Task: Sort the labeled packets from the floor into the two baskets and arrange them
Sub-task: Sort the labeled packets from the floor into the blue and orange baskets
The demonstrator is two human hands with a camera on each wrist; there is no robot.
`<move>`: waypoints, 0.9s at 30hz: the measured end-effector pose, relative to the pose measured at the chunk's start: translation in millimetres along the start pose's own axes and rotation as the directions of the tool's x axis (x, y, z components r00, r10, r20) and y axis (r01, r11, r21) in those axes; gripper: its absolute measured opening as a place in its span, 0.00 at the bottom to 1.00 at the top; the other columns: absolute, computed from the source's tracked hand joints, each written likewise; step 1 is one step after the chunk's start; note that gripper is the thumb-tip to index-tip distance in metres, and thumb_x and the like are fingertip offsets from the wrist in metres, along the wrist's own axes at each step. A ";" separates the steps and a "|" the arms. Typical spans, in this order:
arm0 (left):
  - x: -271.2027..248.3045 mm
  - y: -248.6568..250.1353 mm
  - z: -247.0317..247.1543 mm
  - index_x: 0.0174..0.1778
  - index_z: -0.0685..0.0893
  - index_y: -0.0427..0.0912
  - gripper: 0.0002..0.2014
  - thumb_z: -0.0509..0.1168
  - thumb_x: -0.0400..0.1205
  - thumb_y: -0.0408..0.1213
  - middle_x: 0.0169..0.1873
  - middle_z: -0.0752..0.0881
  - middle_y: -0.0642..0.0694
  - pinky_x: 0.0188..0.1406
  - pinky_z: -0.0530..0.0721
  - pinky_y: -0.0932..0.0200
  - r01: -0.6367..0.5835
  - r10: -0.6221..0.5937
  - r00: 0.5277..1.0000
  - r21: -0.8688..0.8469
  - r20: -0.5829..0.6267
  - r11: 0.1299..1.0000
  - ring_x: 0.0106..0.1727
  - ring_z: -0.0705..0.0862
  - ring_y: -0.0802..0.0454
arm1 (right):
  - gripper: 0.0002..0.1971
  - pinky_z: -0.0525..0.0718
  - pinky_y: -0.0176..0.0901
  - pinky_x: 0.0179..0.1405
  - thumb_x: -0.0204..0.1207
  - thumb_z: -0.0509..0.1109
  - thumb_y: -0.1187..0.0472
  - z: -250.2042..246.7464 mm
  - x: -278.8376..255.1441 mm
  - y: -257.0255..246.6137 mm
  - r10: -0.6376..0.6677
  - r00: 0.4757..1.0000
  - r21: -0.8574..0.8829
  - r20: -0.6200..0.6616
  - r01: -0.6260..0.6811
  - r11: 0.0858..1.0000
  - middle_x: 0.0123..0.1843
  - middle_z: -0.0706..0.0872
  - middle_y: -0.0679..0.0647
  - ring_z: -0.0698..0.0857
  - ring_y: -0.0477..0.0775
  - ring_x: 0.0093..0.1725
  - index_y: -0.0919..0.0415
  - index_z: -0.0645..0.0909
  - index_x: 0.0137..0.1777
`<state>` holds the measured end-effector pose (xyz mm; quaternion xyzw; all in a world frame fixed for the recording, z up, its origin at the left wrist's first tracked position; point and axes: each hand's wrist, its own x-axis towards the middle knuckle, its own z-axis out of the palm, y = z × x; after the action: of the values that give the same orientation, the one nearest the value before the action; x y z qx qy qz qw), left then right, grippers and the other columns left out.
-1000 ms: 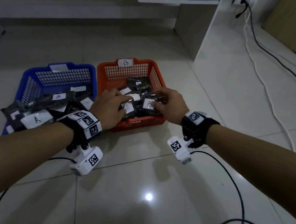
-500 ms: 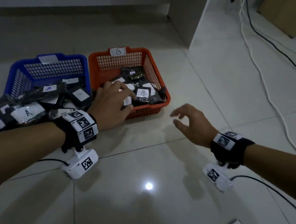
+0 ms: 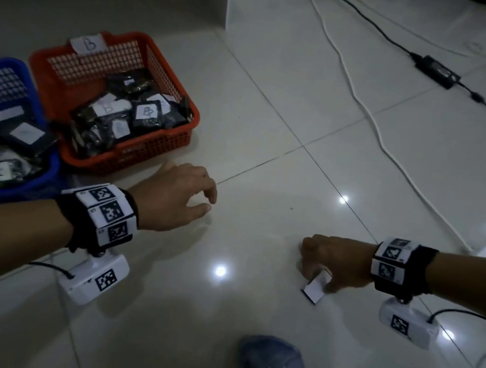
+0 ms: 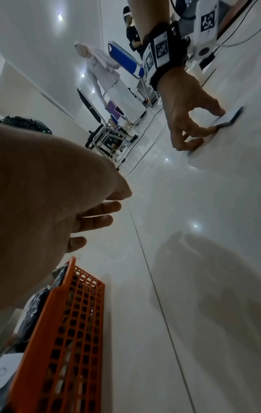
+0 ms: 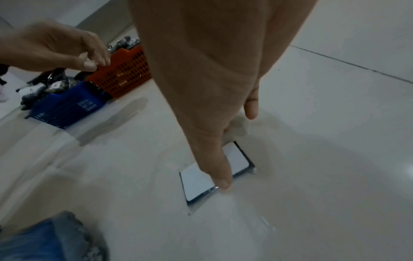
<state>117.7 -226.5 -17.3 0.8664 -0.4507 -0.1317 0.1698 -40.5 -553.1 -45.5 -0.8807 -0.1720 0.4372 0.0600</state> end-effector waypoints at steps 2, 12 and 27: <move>-0.2 -0.3 1.9 0.51 0.82 0.59 0.03 0.66 0.83 0.49 0.47 0.79 0.63 0.59 0.70 0.55 0.015 -0.015 1.000 -0.014 0.027 1.000 0.51 0.77 0.62 | 0.10 0.78 0.42 0.47 0.71 0.80 0.57 2.6 -0.6 1.9 -0.004 1.000 0.020 -0.003 0.004 1.000 0.53 0.74 0.45 0.75 0.46 0.51 0.51 0.83 0.49; -21.6 -13.8 -20.8 0.49 0.81 0.61 0.03 0.66 0.82 0.51 0.47 0.82 0.65 0.55 0.72 0.59 0.129 -0.125 0.990 -0.062 0.064 0.990 0.50 0.81 0.66 | 0.11 0.80 0.41 0.38 0.78 0.77 0.60 -62.5 34.6 -33.0 0.077 0.952 0.685 -0.295 0.155 0.712 0.38 0.87 0.45 0.82 0.40 0.36 0.48 0.82 0.36; -151.7 -66.9 -75.2 0.49 0.84 0.57 0.03 0.68 0.82 0.44 0.43 0.83 0.65 0.50 0.82 0.57 0.430 -0.458 0.879 -0.193 -0.135 0.882 0.46 0.81 0.66 | 0.13 0.86 0.43 0.32 0.71 0.83 0.65 -243.6 164.8 -151.3 0.367 0.664 0.740 -0.651 0.450 0.499 0.40 0.88 0.60 0.89 0.50 0.30 0.58 0.80 0.47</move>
<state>110.8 -52.1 34.8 0.9388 -0.2110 -0.1250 0.2418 206.2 -342.4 18.4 -0.8162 0.0876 0.0579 0.5681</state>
